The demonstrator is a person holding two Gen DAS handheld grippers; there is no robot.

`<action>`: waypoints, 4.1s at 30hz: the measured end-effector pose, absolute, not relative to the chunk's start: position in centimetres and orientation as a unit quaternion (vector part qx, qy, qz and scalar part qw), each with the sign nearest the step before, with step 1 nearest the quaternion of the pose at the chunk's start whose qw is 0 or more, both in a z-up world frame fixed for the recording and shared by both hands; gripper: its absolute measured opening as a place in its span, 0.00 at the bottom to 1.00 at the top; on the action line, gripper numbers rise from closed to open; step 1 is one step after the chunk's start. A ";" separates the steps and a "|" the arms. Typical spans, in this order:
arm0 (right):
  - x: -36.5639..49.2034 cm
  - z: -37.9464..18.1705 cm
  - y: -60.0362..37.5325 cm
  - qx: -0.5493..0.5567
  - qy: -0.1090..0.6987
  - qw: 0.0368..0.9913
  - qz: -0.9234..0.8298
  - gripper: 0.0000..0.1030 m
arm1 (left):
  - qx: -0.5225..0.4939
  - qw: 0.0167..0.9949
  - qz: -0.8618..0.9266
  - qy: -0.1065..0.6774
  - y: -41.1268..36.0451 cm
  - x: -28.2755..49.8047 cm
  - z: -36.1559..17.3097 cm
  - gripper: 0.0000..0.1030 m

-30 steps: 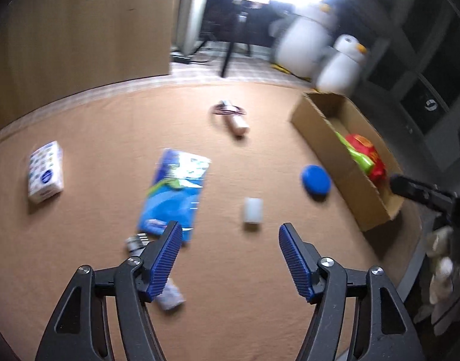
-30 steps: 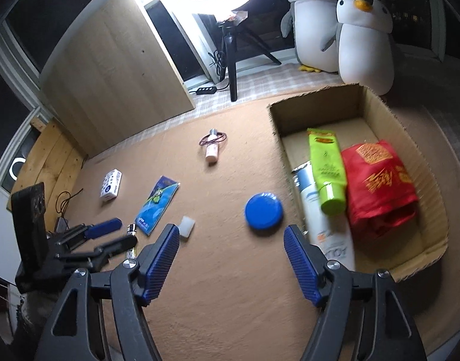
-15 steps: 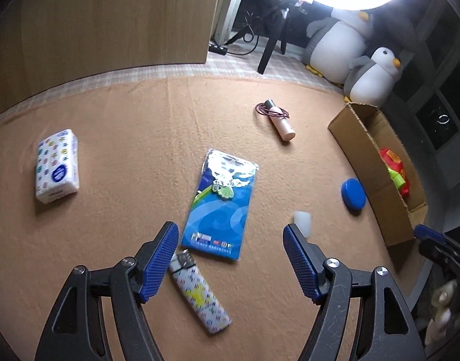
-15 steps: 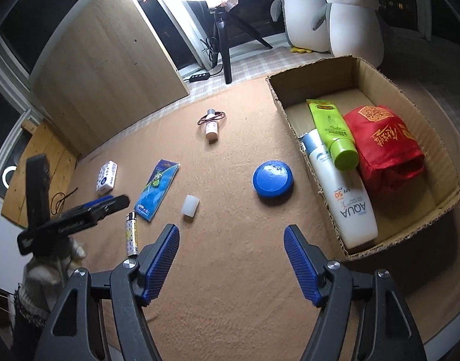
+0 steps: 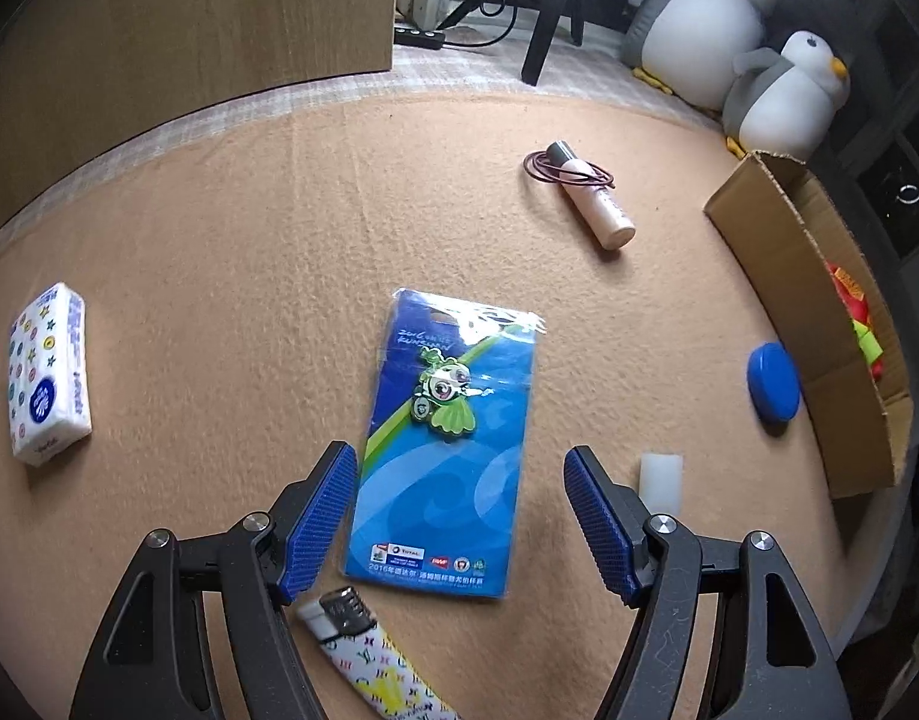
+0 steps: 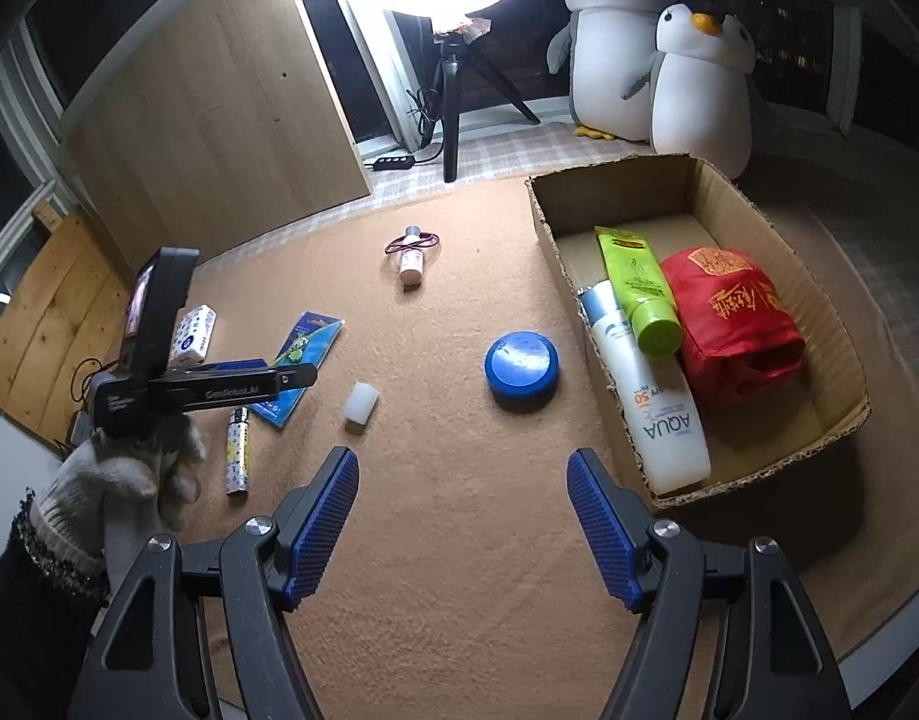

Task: Organize objects
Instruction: 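Move the left tool to the blue card with the frog pin, then close the left gripper on the blue card and lift it, then carry the blue card with the left gripper over the box, then lower the blue card into the box and open the left gripper, then move the left tool to the patterned lighter while the right tool approaches the white cube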

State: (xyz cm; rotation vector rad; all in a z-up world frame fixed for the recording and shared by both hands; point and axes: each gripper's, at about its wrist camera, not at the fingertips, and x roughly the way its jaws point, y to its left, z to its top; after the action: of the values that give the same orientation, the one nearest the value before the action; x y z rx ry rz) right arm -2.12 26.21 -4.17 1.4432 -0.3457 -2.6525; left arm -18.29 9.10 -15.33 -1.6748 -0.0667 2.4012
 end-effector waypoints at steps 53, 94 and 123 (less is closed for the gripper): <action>-0.9 -4.9 27.4 0.482 -0.093 0.050 -0.870 0.66 | -0.492 0.190 0.850 0.006 18.2 -17.7 -8.1 0.58; 2.5 -5.9 35.9 0.485 -0.115 0.005 -0.867 0.67 | -0.481 0.299 0.823 0.039 37.7 -16.9 -6.2 0.65; -1.3 -5.5 25.2 0.497 -0.088 0.084 -0.859 0.67 | -0.510 0.100 0.854 -0.042 7.1 -7.9 -9.5 0.65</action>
State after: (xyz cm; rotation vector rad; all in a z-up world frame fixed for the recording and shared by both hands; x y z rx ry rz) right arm -1.30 25.20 -5.50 1.4814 -0.2634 -2.5638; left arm -7.89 7.13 -9.53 -1.5058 -0.1248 2.5226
